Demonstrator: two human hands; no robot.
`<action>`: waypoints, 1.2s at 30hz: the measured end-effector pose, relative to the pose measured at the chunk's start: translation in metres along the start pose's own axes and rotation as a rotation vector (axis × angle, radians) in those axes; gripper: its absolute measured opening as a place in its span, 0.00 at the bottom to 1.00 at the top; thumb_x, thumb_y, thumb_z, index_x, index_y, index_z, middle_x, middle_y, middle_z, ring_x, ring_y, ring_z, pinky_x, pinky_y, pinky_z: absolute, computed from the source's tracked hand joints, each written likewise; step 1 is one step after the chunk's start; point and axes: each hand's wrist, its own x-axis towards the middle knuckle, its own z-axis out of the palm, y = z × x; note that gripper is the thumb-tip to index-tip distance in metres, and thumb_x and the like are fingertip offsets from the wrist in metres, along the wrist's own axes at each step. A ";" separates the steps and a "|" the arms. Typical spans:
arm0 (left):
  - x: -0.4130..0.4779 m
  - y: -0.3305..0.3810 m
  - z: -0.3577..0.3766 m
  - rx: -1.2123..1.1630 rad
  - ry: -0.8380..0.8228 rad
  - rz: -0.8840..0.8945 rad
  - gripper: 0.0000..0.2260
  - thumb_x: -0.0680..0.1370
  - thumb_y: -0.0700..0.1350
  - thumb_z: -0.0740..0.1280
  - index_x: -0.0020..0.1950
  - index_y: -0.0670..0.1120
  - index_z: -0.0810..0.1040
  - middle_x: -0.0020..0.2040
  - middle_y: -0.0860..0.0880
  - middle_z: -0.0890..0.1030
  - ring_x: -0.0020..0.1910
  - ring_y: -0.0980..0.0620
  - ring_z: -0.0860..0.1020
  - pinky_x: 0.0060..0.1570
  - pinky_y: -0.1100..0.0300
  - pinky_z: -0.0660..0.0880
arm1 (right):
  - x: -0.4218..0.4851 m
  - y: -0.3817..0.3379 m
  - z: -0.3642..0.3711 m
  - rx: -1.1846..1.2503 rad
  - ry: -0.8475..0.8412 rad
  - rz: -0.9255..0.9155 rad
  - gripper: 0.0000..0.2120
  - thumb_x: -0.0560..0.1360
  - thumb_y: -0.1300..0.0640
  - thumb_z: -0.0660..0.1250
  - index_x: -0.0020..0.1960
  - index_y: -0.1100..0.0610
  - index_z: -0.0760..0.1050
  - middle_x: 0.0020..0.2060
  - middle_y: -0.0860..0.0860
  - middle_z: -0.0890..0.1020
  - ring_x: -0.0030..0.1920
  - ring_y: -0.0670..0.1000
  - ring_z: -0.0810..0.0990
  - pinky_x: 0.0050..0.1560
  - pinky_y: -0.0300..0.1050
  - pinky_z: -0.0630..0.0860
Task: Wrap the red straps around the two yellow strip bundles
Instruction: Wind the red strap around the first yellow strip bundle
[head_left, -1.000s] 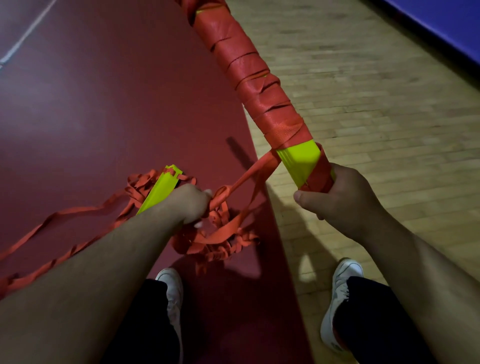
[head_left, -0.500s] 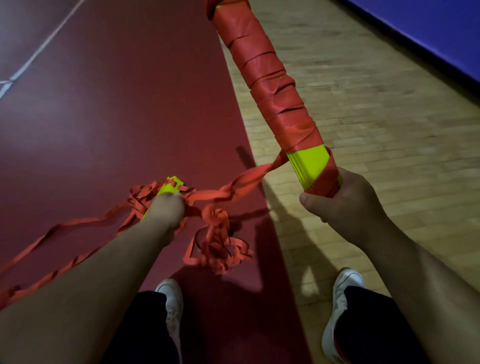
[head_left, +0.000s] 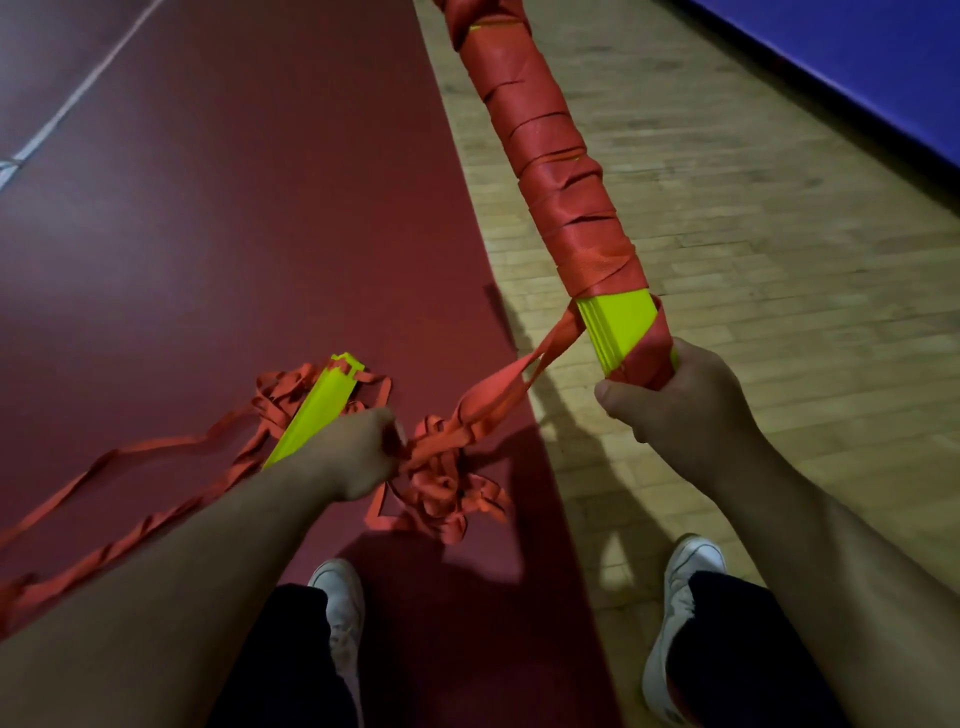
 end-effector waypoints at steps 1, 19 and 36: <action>0.000 0.000 0.002 0.008 -0.058 -0.006 0.11 0.74 0.41 0.69 0.56 0.47 0.75 0.53 0.46 0.82 0.51 0.46 0.80 0.47 0.58 0.75 | -0.002 -0.001 0.001 0.027 -0.014 0.003 0.09 0.69 0.57 0.76 0.36 0.55 0.77 0.26 0.48 0.77 0.29 0.48 0.75 0.31 0.40 0.71; 0.036 0.113 0.033 -0.561 0.385 0.292 0.38 0.69 0.57 0.75 0.75 0.47 0.65 0.66 0.45 0.73 0.65 0.50 0.71 0.64 0.56 0.71 | -0.012 -0.023 -0.015 0.091 -0.271 -0.036 0.07 0.62 0.50 0.73 0.36 0.50 0.78 0.25 0.50 0.78 0.25 0.45 0.75 0.27 0.37 0.72; 0.024 0.057 0.028 -0.247 0.066 0.007 0.09 0.77 0.44 0.67 0.37 0.49 0.74 0.39 0.45 0.82 0.45 0.43 0.81 0.43 0.54 0.74 | 0.002 -0.007 -0.021 0.234 -0.096 -0.003 0.10 0.63 0.53 0.72 0.37 0.59 0.78 0.30 0.63 0.80 0.27 0.55 0.76 0.32 0.50 0.74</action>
